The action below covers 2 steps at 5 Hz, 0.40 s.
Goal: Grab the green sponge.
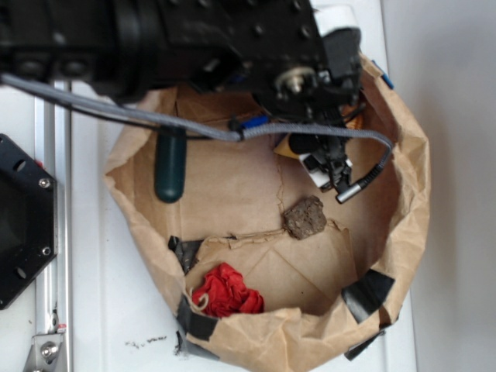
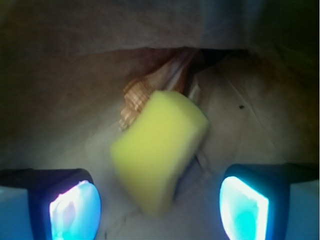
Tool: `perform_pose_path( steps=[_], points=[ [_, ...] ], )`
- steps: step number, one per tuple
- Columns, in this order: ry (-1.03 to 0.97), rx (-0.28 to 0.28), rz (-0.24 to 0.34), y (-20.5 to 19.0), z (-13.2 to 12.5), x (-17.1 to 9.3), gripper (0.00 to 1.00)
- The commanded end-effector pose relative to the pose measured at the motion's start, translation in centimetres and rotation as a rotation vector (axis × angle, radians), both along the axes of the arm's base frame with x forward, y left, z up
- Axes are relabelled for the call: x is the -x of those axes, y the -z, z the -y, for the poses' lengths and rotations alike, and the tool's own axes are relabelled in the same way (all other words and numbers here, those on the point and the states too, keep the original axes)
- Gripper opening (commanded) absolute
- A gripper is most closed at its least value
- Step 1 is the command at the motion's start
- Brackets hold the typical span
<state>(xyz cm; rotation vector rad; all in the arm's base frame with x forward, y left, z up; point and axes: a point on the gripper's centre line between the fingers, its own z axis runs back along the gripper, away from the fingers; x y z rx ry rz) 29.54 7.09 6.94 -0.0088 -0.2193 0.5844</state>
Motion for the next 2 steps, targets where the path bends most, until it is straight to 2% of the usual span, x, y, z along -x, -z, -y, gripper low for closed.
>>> perform_pose_path(
  steps=[1, 2],
  points=[
    [0.018, -0.055, 0.054, -0.12, 1.15, -1.27, 1.0],
    [0.015, -0.048, 0.05, -0.05, 0.97, -1.21, 1.0]
  ],
)
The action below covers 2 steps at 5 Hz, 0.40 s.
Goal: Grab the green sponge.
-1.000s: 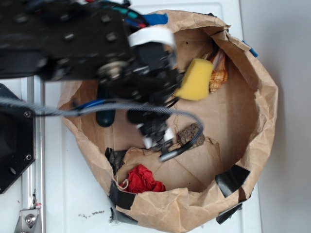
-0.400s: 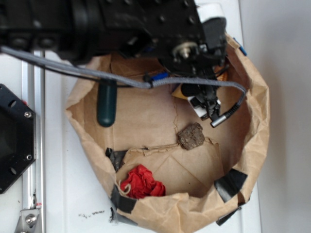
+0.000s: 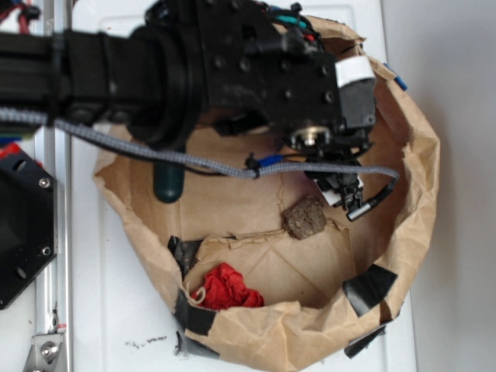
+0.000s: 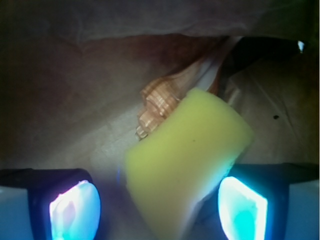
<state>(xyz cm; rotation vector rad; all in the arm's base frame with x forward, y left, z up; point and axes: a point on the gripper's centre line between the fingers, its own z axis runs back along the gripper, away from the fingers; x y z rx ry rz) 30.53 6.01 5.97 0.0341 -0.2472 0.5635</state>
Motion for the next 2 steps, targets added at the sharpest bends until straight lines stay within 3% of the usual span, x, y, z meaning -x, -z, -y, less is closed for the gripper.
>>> perform_pose_path(
  steps=[1, 2],
  points=[
    [-0.01, 0.008, 0.042, -1.15, -0.39, -0.06, 1.0],
    [-0.007, 0.007, 0.047, -1.26, -0.57, 0.35, 1.0]
  ],
)
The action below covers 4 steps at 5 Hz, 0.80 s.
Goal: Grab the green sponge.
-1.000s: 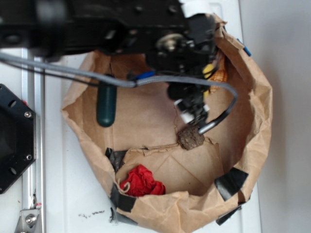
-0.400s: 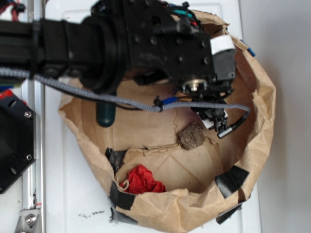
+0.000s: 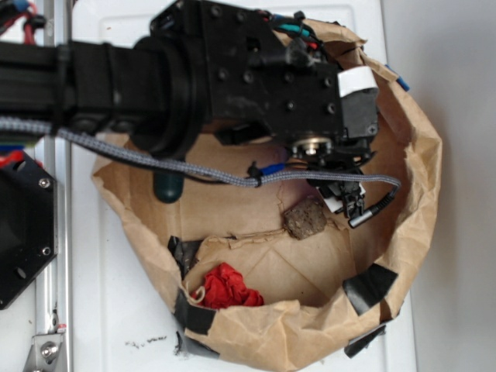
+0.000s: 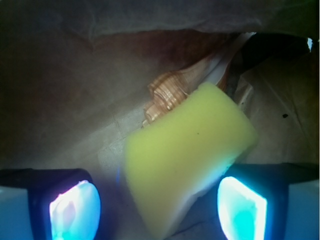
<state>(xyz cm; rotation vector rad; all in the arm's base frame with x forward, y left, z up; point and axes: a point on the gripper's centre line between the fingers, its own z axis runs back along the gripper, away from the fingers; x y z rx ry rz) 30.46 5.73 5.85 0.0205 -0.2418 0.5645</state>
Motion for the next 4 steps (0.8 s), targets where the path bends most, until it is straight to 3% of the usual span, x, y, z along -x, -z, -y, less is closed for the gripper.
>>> perform_pose_path(
  steps=[1, 2, 4],
  points=[
    [-0.071, 0.021, 0.057, -1.3, -1.3, 0.4, 1.0],
    [-0.172, 0.089, 0.072, -1.8, -2.1, 1.0, 1.0],
    [-0.217, 0.101, 0.09, -2.1, -2.7, 0.5, 1.0]
  ],
)
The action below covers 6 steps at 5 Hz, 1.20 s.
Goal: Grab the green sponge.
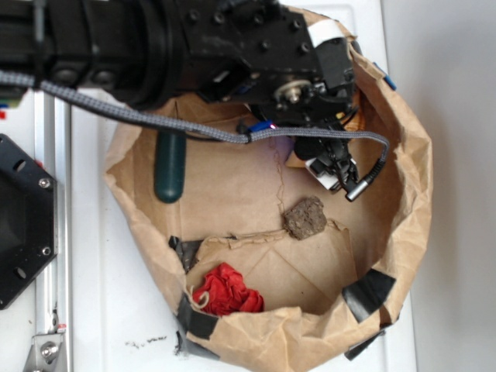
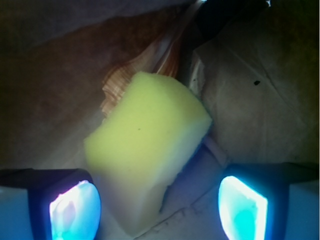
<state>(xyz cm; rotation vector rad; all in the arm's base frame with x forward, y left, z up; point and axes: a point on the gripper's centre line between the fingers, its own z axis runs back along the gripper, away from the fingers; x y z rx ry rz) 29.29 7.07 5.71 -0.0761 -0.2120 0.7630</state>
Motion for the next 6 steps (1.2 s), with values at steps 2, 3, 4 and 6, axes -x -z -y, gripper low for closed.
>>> perform_pose_path(
  steps=[2, 3, 4, 6],
  points=[
    [-0.002, -0.066, 0.062, -1.0, -1.0, -2.6, 1.0],
    [-0.001, -0.05, 0.034, -0.2, -1.0, -2.8, 0.42],
    [-0.013, -0.031, 0.037, -0.3, -1.2, -2.6, 0.0],
    [0.139, 0.066, 0.009, -2.8, 0.1, -0.1, 0.0]
  ],
)
